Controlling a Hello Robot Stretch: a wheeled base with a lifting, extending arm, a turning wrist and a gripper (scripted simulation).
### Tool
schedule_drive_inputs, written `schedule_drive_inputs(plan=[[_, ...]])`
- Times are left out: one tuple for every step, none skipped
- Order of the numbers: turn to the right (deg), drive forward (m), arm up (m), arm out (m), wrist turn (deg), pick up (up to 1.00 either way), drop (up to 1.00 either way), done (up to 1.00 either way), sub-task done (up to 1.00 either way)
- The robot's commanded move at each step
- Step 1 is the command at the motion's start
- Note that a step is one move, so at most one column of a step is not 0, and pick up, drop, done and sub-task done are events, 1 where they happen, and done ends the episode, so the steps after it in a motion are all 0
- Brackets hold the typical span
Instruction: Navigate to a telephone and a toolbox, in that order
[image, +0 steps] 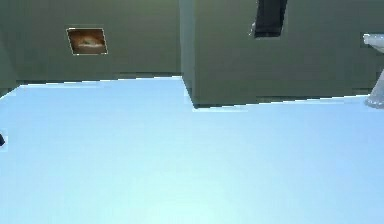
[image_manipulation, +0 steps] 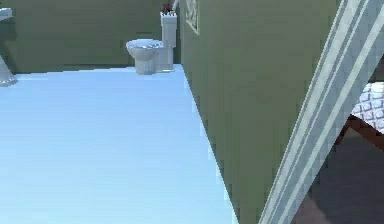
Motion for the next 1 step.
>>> schedule_drive_inputs(plan=[[-15.0,0.0,0.0,0.0,0.0,0.0,0.0,0.0,0.0]])
